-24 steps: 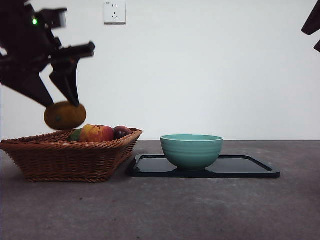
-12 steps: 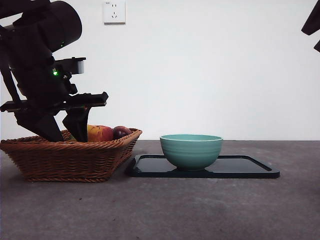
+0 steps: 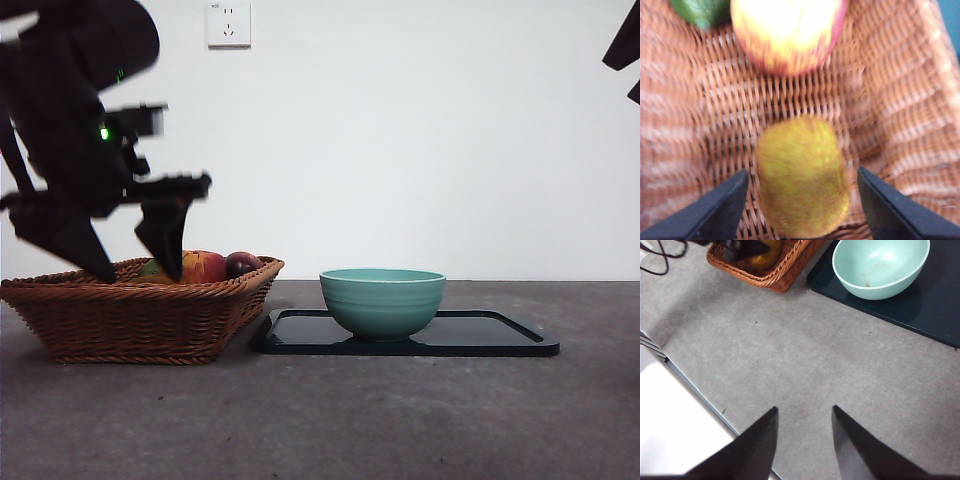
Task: Pick up the wifruite, put it on the bowl, pick up the plate, put it on desk
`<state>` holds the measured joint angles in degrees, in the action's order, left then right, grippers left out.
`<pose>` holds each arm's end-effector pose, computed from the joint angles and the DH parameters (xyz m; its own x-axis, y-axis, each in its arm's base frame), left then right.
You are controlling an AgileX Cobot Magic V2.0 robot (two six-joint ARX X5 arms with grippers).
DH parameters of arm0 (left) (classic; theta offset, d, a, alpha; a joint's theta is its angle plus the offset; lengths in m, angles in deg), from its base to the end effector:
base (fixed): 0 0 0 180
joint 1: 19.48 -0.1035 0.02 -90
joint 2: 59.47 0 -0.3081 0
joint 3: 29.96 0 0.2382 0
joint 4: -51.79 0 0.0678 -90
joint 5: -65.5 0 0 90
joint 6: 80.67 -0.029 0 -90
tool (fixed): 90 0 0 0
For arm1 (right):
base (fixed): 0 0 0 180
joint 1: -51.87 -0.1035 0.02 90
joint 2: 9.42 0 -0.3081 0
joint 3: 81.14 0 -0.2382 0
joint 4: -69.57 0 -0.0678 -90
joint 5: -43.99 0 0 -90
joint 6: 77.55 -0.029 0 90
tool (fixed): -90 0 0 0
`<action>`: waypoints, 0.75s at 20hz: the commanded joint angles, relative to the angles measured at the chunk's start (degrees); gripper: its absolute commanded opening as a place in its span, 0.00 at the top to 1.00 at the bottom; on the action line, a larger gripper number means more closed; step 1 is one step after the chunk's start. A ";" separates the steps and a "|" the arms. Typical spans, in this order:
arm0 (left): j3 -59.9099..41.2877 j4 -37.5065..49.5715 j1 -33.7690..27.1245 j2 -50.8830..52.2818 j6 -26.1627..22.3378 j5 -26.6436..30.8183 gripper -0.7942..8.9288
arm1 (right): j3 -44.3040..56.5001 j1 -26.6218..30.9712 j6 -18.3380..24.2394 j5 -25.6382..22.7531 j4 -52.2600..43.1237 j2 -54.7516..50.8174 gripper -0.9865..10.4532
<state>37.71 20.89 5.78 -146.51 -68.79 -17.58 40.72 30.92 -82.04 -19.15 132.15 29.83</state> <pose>0.2643 -0.1208 0.2579 0.6253 -0.1618 -0.7635 0.2032 0.9783 -0.0409 0.0649 0.0389 0.3109 0.4409 0.6526 -0.6162 -0.5717 0.7335 0.3677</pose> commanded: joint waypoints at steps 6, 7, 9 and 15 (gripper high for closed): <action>0.59 -4.81 0.26 13.86 -2.10 -5.44 0.56 | -0.37 -0.28 0.42 0.09 -0.42 0.33 0.76; 0.61 -6.21 0.26 15.85 -2.25 -7.67 0.56 | -0.37 -0.28 0.42 0.07 -0.42 0.33 0.76; 0.59 -9.05 0.26 19.69 -3.41 -13.62 0.56 | -0.37 -0.28 0.42 -0.04 -0.42 0.33 0.76; 0.59 -16.90 0.26 28.20 -7.26 -27.78 0.56 | -0.37 -0.28 0.39 -0.31 -0.42 0.33 0.76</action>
<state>37.71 3.71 5.78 -117.99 -74.52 -44.95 40.72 30.92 -82.04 -19.24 132.15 29.83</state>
